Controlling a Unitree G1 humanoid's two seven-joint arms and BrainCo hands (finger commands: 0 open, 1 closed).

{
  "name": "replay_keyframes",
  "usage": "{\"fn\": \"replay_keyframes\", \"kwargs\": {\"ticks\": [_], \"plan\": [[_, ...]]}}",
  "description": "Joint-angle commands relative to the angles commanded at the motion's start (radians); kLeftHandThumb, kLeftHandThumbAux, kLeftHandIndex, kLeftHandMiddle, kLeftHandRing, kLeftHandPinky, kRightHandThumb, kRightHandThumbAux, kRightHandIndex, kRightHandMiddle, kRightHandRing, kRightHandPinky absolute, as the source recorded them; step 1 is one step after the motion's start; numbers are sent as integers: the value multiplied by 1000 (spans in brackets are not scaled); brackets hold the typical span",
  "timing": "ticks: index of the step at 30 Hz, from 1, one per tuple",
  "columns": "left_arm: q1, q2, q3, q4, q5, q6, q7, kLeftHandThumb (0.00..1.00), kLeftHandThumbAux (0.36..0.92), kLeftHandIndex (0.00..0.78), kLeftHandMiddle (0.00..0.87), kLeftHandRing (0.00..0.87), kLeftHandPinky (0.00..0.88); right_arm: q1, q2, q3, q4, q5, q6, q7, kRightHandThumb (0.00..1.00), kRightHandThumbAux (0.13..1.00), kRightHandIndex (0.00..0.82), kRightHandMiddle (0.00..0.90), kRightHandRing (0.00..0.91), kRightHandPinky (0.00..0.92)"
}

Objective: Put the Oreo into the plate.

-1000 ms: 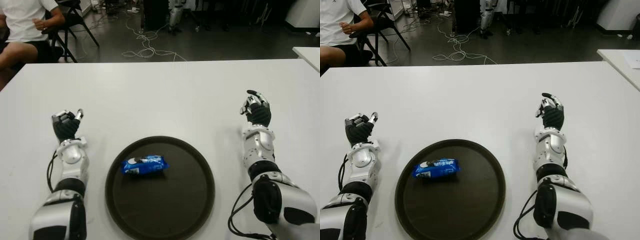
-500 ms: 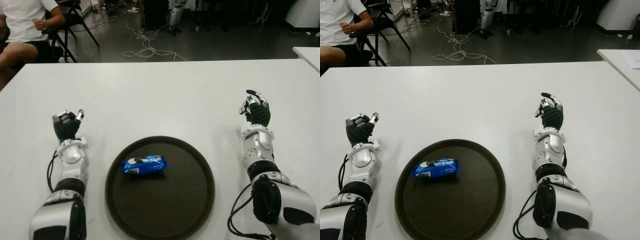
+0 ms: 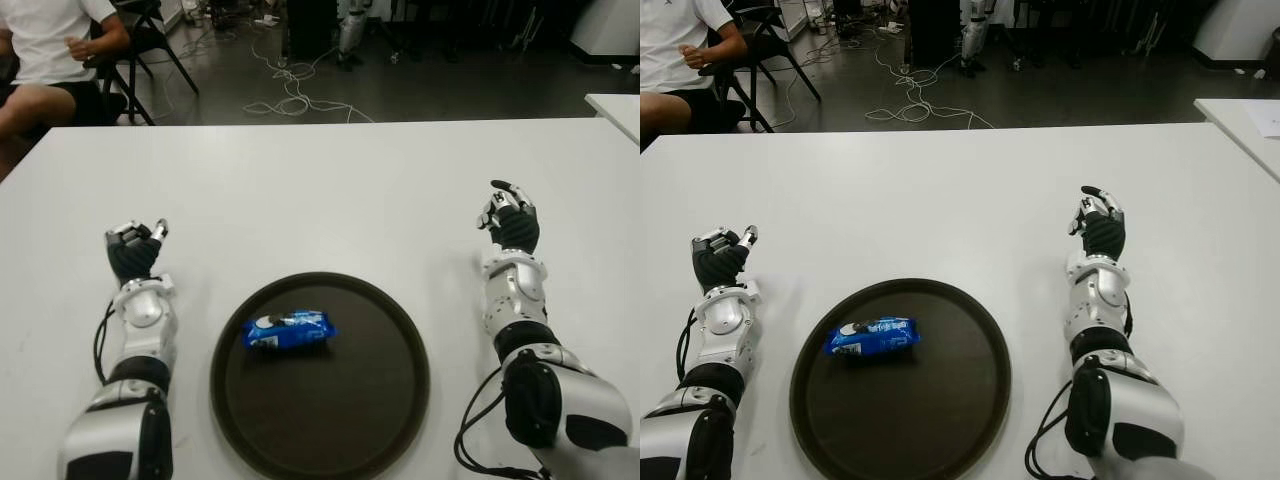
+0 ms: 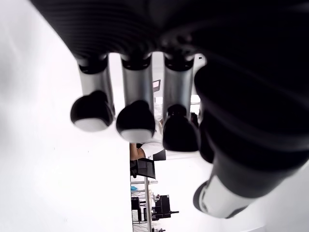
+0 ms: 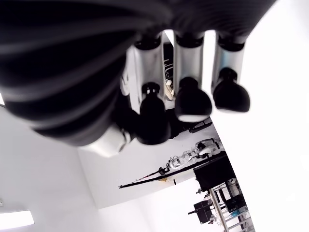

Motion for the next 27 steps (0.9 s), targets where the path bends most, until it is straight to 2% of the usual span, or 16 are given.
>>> {"fn": "replay_keyframes", "kwargs": {"ticks": [27], "plan": [[-2, -5, 3, -3, -5, 6, -11, 388, 830, 766, 858, 855, 847, 0, -7, 19, -2, -17, 3, -37, 701, 722, 439, 829, 833, 827]]}}
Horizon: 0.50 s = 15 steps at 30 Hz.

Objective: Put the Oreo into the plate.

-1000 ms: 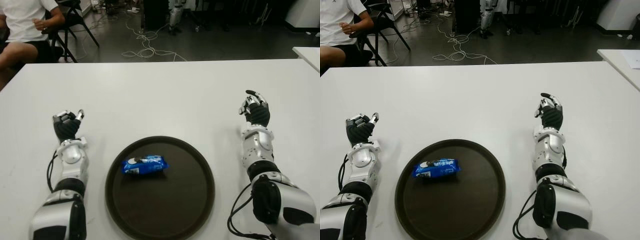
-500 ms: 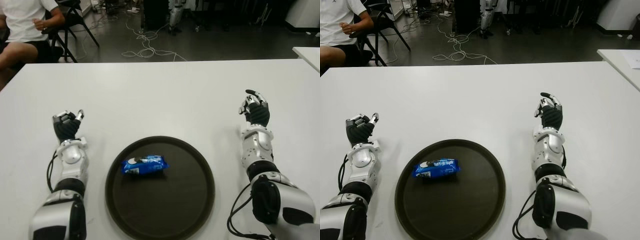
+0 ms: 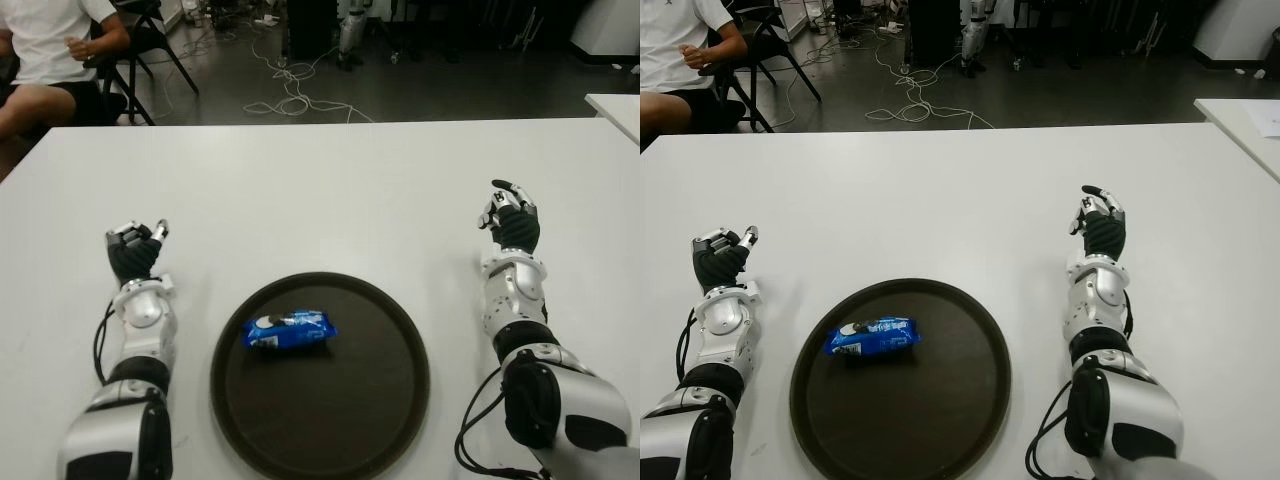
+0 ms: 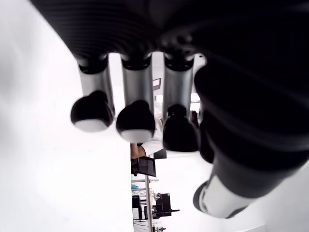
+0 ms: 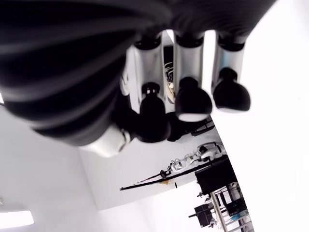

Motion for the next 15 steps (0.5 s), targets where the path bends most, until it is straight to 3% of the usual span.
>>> {"fn": "replay_keyframes", "kwargs": {"ticks": [15], "plan": [[3, 1, -8, -7, 11, 9, 9, 375, 835, 771, 861, 860, 852, 1, 4, -17, -2, 23, -1, 28, 704, 720, 439, 814, 821, 818]]}}
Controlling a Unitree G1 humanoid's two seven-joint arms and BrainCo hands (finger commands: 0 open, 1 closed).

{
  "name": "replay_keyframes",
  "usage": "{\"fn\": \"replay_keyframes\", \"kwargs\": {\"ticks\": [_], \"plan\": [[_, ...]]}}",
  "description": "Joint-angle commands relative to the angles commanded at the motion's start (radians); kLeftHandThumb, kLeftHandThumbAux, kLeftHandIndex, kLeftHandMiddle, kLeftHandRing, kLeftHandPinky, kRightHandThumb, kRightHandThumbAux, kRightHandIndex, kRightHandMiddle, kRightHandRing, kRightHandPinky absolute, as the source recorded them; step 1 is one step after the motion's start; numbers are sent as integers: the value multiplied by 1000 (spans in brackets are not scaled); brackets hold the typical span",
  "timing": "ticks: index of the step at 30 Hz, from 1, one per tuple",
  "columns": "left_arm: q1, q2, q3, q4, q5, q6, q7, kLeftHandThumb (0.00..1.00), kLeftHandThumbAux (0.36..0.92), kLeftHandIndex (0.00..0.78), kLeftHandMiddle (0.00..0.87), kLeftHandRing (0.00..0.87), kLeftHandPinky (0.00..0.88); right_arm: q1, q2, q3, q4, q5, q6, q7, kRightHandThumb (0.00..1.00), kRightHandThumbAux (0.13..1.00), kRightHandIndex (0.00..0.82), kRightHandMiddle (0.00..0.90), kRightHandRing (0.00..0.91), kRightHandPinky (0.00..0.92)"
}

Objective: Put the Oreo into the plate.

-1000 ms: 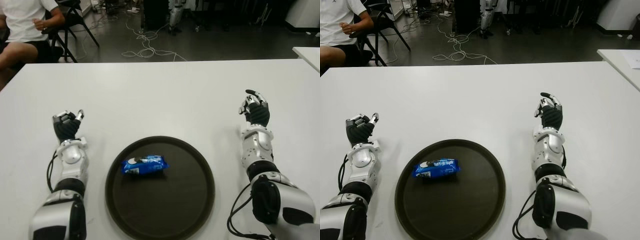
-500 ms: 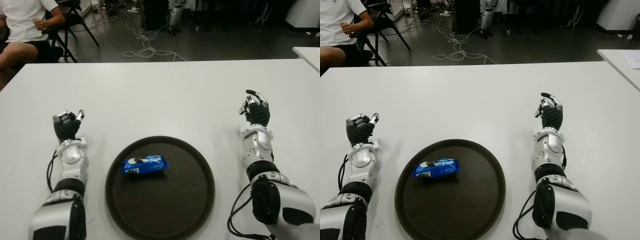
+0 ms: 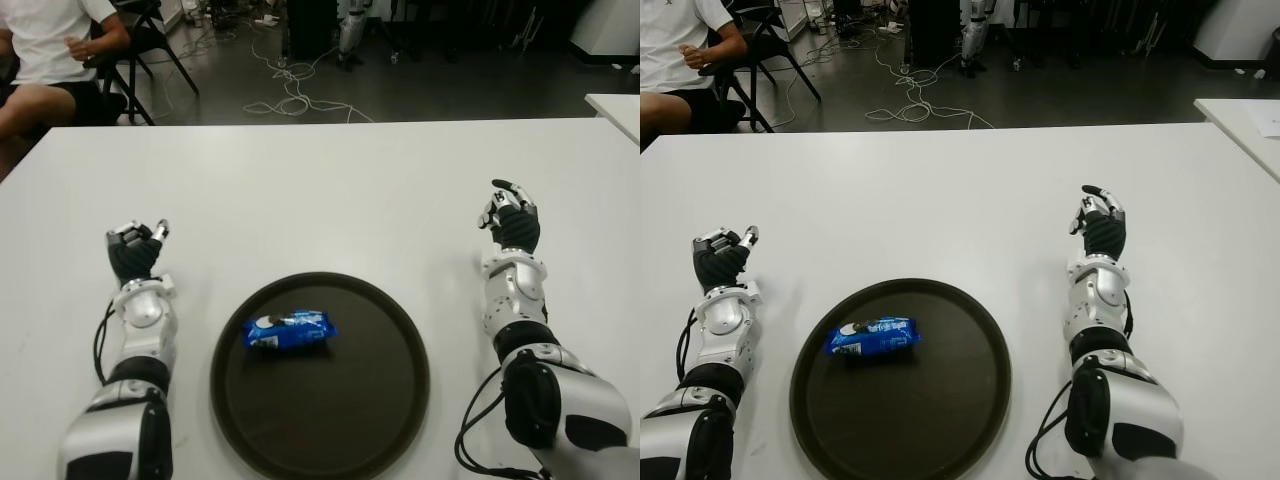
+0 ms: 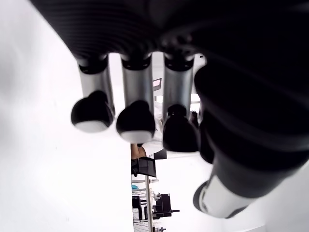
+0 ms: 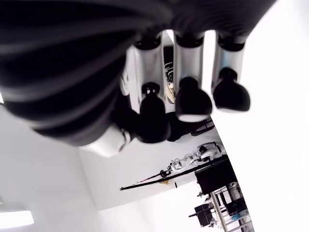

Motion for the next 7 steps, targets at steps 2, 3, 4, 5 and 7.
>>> {"fn": "replay_keyframes", "kwargs": {"ticks": [2, 3, 4, 5, 7], "plan": [[-1, 2, -2, 2, 3, 2, 4, 373, 837, 772, 861, 859, 851, 0, 1, -2, 0, 1, 0, 0, 704, 721, 439, 814, 821, 818], [-1, 2, -2, 2, 5, 2, 7, 372, 837, 772, 861, 859, 851, 0, 2, -1, 0, -1, -3, 0, 704, 721, 439, 814, 820, 818], [-1, 3, -2, 3, 6, 2, 9, 370, 838, 772, 860, 857, 849, 0, 2, -1, 0, -2, -4, 0, 703, 721, 439, 815, 821, 818], [-1, 3, -2, 3, 7, 2, 11, 369, 838, 772, 860, 856, 848, 1, 2, 1, -1, -5, -7, -1, 703, 721, 439, 815, 821, 818], [-1, 3, -2, 3, 8, 1, 12, 368, 838, 772, 859, 855, 847, 2, 2, 3, -2, -8, -11, -1, 703, 721, 439, 816, 821, 818]]}}
